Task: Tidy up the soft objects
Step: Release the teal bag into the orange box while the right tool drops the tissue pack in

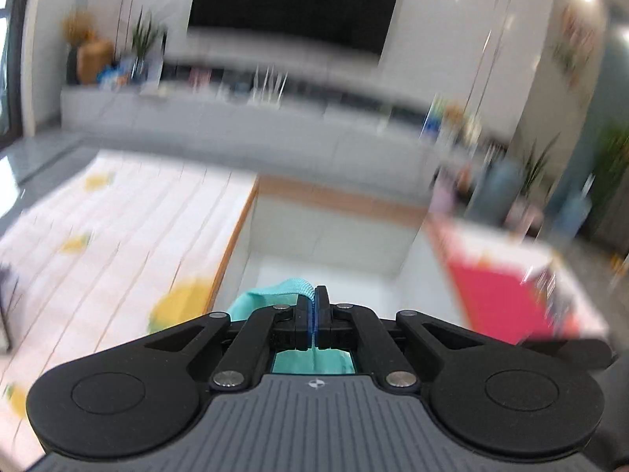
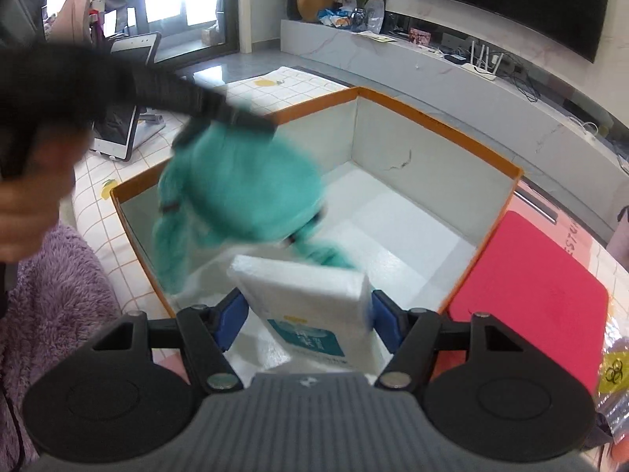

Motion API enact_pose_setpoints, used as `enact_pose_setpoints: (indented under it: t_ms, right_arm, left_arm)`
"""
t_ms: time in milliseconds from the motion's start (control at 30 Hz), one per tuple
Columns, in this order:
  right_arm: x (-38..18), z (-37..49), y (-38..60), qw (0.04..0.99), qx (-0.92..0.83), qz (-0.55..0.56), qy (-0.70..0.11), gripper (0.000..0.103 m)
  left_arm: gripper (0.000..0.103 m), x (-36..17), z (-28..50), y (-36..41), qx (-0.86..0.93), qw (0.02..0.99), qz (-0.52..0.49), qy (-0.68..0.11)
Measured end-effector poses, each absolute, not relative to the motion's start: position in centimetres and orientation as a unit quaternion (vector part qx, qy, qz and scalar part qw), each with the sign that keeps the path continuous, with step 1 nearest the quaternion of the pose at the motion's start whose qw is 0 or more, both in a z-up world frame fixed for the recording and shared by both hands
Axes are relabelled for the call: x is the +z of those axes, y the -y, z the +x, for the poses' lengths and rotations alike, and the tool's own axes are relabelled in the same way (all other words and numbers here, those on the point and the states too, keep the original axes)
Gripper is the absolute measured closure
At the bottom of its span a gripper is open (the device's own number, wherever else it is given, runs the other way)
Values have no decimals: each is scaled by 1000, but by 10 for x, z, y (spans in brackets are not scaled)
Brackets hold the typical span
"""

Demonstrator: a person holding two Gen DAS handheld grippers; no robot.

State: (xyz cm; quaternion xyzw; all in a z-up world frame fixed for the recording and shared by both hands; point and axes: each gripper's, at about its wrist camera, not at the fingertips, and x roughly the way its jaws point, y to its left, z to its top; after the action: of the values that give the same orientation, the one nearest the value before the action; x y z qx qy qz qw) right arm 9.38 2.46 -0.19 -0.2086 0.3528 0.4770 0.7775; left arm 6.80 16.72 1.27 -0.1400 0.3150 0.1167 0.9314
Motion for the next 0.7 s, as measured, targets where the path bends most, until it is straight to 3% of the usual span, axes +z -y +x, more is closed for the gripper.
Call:
enact_pose_setpoints:
  t_ms: [233, 367, 433, 500, 567, 667, 700]
  right_arm:
    - [-3, 87, -22, 777, 482, -207, -348, 38]
    - [-2, 90, -20, 776, 484, -204, -349, 38]
    - [-2, 91, -20, 774, 486, -202, -350, 38]
    - [-2, 92, -20, 774, 487, -202, -351, 38]
    - [-2, 92, -20, 775, 485, -202, -351, 38]
    - [-2, 91, -20, 777, 484, -201, -350, 39]
    - [-2, 91, -19, 777, 483, -201, -350, 39]
  left_arm:
    - [102, -10, 77, -164, 145, 887, -119, -422]
    - [95, -14, 79, -170, 163, 865, -123, -458]
    - [87, -18, 81, -168, 156, 856, -120, -478]
    - [62, -17, 84, -158, 136, 860, -101, -480]
    - [54, -12, 83, -148, 130, 870, -83, -469]
    - [25, -4, 80, -143, 129, 887, -73, -438]
    - [24, -2, 77, -143, 126, 892, -75, -428]
